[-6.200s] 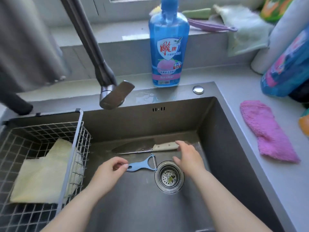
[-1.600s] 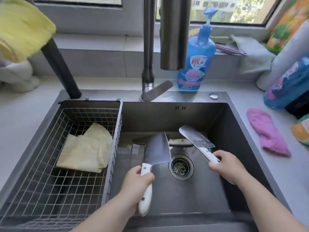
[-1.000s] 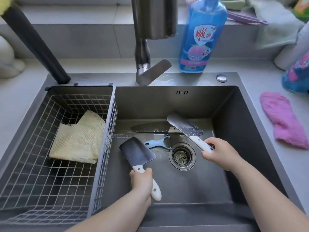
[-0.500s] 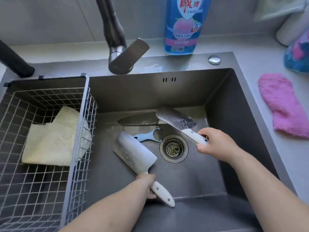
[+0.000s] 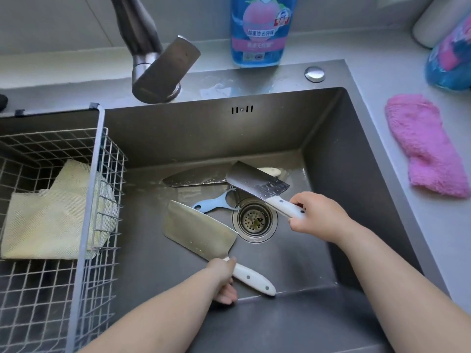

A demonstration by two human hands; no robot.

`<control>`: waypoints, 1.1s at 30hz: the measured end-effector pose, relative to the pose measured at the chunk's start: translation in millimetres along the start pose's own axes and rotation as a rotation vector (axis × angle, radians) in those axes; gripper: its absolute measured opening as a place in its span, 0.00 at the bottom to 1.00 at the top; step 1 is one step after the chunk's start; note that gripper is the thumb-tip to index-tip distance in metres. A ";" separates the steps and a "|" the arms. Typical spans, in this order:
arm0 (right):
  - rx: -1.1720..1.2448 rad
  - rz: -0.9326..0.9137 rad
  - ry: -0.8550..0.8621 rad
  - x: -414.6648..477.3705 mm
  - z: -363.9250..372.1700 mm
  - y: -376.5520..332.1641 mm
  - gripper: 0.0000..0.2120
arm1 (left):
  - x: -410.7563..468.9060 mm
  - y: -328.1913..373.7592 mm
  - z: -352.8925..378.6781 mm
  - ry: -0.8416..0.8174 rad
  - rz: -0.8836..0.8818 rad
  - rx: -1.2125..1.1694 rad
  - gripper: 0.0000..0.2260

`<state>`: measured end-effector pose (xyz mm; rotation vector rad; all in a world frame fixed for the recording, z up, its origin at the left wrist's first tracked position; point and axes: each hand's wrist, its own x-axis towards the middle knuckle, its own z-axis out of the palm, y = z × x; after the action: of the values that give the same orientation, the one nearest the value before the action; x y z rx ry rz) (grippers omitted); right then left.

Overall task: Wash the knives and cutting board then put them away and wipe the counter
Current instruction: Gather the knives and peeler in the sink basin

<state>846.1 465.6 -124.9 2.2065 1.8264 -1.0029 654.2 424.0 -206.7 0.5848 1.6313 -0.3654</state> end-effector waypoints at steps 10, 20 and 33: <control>-0.020 -0.006 -0.013 7.9 2.4 -0.5 0.11 | 26.6 -12.2 -17.7 0.577 1.153 1.477 0.14; -0.062 -0.092 0.031 12.1 9.8 -1.3 0.12 | 10.0 0.1 -3.8 0.253 0.885 1.588 0.15; -0.361 -0.453 -0.096 20.4 59.8 -50.5 0.16 | -80.4 -20.6 -61.8 0.517 1.067 1.197 0.13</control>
<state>776.7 468.1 -166.3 1.5530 2.2988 -0.7393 597.2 428.2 -120.4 2.4605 1.1596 -0.3550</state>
